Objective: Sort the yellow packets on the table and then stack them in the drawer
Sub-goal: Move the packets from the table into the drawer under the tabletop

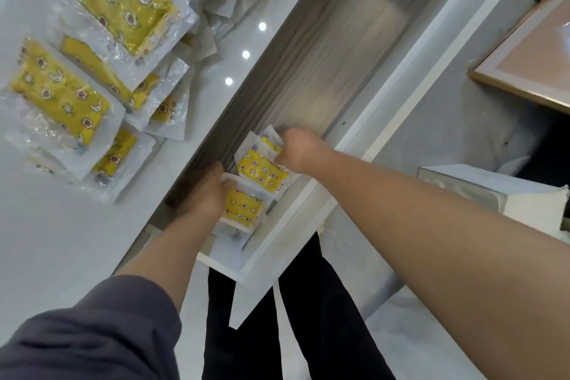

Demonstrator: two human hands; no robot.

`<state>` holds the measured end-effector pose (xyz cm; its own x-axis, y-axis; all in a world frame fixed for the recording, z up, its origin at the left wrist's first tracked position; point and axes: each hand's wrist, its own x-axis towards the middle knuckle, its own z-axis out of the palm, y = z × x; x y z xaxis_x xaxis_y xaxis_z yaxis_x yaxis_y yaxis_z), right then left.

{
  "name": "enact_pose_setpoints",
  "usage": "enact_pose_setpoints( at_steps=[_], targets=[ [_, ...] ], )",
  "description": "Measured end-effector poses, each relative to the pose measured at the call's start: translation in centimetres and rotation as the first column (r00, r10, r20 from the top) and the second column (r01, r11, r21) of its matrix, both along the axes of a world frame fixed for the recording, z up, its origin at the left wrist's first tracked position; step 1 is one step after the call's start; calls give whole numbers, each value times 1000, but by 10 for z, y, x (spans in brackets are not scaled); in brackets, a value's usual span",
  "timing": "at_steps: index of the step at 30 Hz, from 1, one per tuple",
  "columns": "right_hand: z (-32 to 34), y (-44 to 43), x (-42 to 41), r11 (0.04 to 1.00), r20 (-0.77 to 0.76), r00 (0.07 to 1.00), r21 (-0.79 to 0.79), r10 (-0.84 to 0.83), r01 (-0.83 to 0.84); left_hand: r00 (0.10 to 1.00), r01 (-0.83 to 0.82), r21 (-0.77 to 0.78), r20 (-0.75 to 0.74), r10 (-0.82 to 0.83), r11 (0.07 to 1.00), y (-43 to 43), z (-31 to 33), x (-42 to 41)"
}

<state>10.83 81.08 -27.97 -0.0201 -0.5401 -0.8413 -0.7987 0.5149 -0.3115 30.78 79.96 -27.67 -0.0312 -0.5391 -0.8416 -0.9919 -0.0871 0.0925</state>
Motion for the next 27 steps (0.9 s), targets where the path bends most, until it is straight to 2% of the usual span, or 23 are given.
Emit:
enact_pose_setpoints(
  at_steps=[3, 6, 9, 14, 19, 23, 27],
  targets=[
    [4, -5, -6, 994, 37, 994, 45, 100, -101, 994, 73, -109, -74, -82, 991, -9, 6, -6],
    [7, -12, -9, 974, 131, 973, 98, 190, -204, 991, -54, 2, -124, 54, 999, -12, 11, -7],
    [5, -16, -10, 962, 126, 963, 108, 237, -251, 970, -109, 51, -214, 118, 993, -10, 20, -2],
    [4, -27, -28, 971, -9, 972, 49, 236, -235, 921, -152, 53, -355, 161, 987, -13, 30, -10],
    [10, -42, -66, 984, -255, 951, 7, 176, -180, 875, -177, 59, -448, 184, 983, -24, 15, -56],
    [10, -43, -85, 980, -336, 926, -39, 171, -195, 880, -191, 33, -436, 186, 981, -35, 5, -90],
    [16, -29, -84, 959, -370, 914, -153, 168, -239, 873, -251, 90, -410, 265, 964, -40, 4, -94]
  ],
)
